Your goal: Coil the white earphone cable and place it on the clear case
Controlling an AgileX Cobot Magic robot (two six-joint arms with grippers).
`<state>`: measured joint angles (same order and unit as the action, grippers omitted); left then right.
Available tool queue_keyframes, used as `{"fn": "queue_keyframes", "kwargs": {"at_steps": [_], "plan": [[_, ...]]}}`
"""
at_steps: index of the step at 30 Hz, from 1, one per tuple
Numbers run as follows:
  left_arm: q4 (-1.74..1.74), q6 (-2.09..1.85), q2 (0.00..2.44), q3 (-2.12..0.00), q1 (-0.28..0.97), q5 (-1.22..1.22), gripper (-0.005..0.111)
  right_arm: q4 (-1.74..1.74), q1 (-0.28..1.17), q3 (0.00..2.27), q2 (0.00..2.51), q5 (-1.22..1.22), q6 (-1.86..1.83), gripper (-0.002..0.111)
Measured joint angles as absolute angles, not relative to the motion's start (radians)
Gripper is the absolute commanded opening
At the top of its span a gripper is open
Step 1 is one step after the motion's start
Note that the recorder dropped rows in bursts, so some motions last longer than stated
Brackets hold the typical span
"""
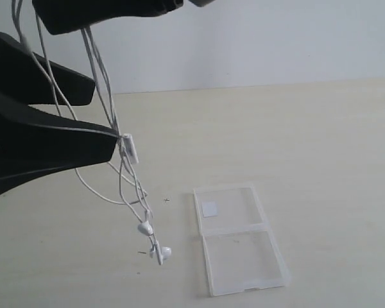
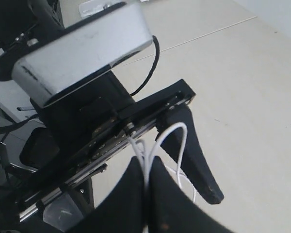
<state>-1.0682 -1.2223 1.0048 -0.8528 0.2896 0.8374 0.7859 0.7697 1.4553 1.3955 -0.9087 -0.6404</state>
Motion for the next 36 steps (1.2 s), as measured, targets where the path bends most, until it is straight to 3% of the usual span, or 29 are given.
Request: {"fn": "queue_keyframes", "kwargs": {"at_steps": [10,18,30,31,36], "plan": [[-1.082,-1.222,1.005,-0.853,0.29,0.837,0.076,0.846,0.77,1.455,1.396,-0.862,-0.677,0.0],[-1.092,-1.222,1.005,-0.853,0.29,0.848,0.057,0.898,0.77,1.455,1.396,-0.806,-0.695,0.0],[-1.121,-1.222,1.005,-0.853,0.29,0.855,0.063,1.037,0.77,1.455,1.414,-0.776,-0.747,0.0],[-1.121,-1.222,1.005,-0.853,0.29,0.855,0.06,1.042,0.77,1.455,1.414,-0.774,-0.747,0.0],[-1.121,-1.222,1.005,-0.853,0.29,0.855,0.025,1.063,0.77,1.455,1.415,-0.766,-0.753,0.0]]}}
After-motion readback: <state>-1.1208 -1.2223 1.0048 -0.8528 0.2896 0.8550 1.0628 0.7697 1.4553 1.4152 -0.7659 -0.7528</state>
